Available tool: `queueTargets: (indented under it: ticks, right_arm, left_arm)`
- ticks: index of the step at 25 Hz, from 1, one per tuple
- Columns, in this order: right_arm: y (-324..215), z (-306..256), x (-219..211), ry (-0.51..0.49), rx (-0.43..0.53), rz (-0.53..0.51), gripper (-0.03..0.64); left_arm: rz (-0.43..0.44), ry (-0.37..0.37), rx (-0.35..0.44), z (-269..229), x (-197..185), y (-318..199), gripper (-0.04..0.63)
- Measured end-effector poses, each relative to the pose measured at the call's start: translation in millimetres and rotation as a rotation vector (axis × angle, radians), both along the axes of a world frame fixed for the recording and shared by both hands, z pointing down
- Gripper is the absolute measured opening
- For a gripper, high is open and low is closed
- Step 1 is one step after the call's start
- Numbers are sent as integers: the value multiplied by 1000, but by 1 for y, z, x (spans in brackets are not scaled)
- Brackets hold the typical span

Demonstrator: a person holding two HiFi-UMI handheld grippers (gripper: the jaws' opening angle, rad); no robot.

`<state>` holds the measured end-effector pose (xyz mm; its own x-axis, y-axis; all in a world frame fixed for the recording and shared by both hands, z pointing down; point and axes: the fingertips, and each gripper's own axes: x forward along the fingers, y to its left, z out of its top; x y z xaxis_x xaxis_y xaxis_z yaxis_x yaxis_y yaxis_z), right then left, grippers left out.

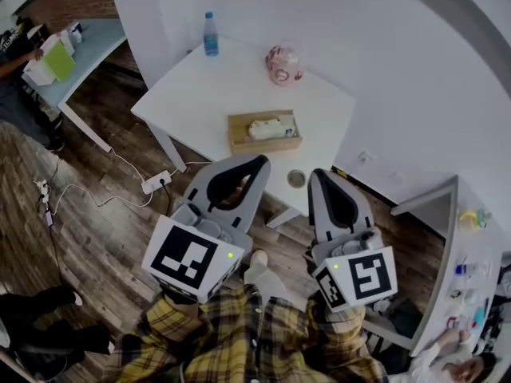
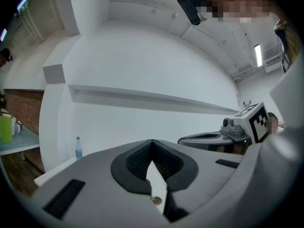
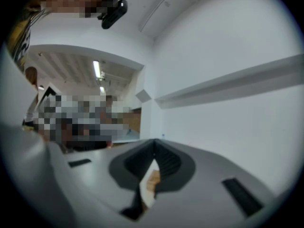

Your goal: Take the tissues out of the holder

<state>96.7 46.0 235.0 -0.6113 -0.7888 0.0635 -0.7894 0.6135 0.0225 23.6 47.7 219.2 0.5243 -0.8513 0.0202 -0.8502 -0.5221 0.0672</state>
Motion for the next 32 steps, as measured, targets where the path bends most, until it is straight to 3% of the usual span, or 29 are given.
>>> queueTargets:
  ticks: [9, 13, 17, 23, 32]
  right_arm:
    - [-76, 4, 14, -24, -20, -62, 9]
    - [-97, 6, 0, -36, -45, -105, 9]
    - [-116, 10, -25, -23, -43, -133, 9]
    - [-169, 13, -59, -25, -39, -101, 9]
    - [-246, 6, -103, -33, -17, 61, 9]
  left_arm:
    - [-87, -8, -10, 5, 2, -65, 20]
    - [-133, 12, -43, 8, -10, -81, 20]
    - [-150, 8, -28, 12, -35, -100, 20]
    - [-113, 21, -34, 14, -68, -151, 20]
    - [60, 5, -32, 8, -113, -237, 20]
